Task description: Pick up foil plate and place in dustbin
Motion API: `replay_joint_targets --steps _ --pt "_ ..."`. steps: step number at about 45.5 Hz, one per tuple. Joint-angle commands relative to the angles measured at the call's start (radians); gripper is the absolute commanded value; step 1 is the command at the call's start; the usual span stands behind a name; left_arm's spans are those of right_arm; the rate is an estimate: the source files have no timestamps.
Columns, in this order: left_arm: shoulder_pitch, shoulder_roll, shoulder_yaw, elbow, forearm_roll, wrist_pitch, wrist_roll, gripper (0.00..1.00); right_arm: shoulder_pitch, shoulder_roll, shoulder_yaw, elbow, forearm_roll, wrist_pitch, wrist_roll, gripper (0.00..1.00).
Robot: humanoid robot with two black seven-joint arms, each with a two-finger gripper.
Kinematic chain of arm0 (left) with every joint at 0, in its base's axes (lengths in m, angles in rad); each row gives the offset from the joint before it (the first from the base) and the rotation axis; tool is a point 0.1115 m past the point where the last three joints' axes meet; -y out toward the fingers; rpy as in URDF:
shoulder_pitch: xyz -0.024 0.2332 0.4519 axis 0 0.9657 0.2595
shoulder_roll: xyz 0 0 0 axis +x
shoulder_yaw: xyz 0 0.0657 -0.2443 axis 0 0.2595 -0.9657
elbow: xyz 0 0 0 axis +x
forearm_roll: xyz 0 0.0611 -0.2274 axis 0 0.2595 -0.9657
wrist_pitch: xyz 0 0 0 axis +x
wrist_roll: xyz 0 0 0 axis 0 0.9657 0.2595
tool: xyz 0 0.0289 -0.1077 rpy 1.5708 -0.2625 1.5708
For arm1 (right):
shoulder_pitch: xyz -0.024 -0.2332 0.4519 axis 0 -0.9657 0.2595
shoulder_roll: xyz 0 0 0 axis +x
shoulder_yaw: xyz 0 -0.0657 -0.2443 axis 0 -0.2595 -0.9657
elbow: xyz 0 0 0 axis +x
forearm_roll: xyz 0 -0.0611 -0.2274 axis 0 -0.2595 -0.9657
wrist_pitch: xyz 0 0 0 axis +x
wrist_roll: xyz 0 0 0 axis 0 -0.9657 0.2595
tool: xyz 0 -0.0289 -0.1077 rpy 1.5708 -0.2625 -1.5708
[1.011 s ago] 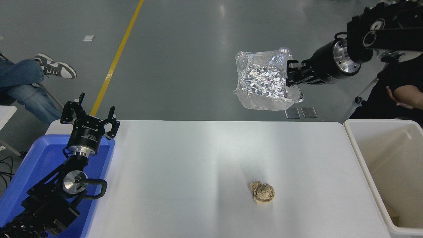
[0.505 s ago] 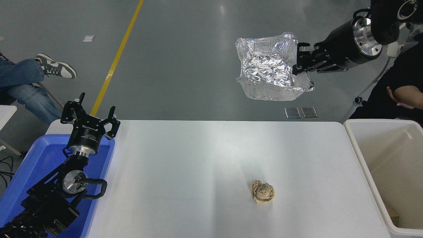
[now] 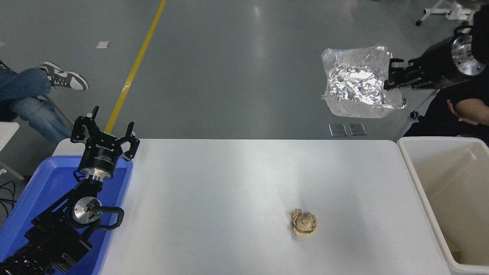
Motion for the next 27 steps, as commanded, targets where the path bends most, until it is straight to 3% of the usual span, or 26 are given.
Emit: replay_joint_targets --steps 1,13,27 --pt "0.0 0.0 0.001 0.0 0.0 -0.001 0.0 0.98 -0.201 -0.088 0.009 -0.218 -0.028 -0.025 -0.002 0.0" --pt "0.0 0.0 0.0 0.0 0.0 0.001 0.0 0.98 -0.466 -0.096 0.02 -0.384 0.003 -0.163 -0.01 0.0" --pt "0.0 0.0 0.001 -0.002 0.0 -0.001 0.0 0.98 -0.814 -0.062 0.057 -0.458 0.265 -0.45 -0.05 0.0"
